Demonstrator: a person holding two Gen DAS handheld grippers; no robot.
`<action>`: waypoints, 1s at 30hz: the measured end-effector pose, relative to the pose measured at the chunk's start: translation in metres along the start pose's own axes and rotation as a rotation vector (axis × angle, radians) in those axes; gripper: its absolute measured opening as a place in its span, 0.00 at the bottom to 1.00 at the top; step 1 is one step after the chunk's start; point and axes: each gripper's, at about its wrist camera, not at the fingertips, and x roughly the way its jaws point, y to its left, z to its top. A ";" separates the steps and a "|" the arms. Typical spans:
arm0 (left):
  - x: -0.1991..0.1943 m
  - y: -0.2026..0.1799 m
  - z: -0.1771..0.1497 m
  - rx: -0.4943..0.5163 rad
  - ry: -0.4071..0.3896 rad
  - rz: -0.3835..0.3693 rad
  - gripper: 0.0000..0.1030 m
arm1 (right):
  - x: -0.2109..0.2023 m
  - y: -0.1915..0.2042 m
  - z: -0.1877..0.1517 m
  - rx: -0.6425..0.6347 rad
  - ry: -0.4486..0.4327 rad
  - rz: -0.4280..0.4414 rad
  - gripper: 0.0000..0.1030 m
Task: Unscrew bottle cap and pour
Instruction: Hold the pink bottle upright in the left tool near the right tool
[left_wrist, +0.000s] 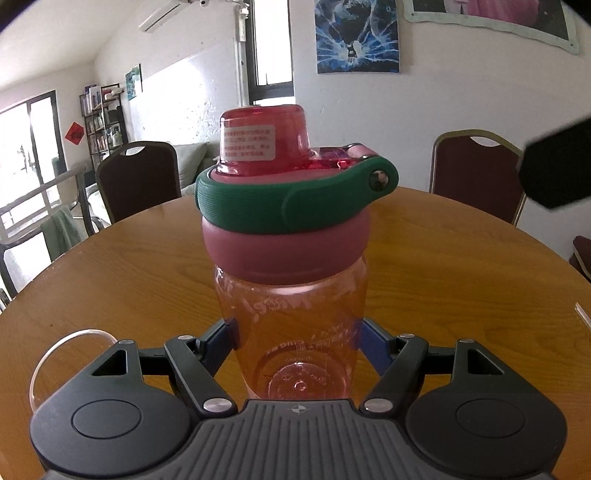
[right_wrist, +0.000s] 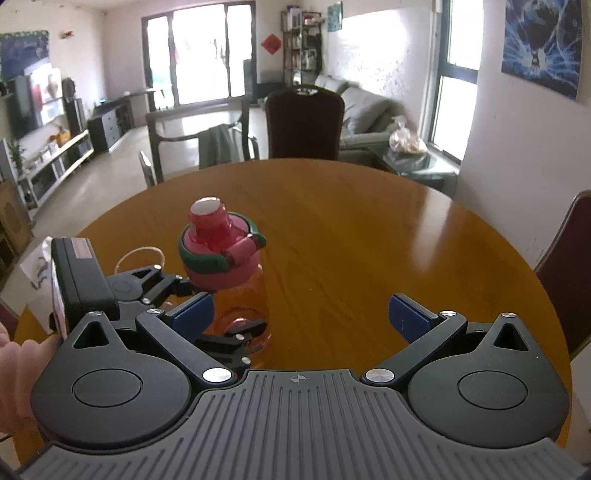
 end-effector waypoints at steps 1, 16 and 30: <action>0.000 0.000 0.000 0.001 0.003 0.000 0.70 | 0.000 -0.001 0.000 0.003 0.003 0.002 1.00; -0.004 -0.006 -0.001 0.001 0.018 0.008 0.70 | 0.007 -0.006 -0.001 -0.005 0.032 0.060 1.00; -0.002 -0.002 -0.002 0.003 0.022 0.005 0.70 | 0.023 0.014 -0.008 -0.059 0.073 0.101 1.00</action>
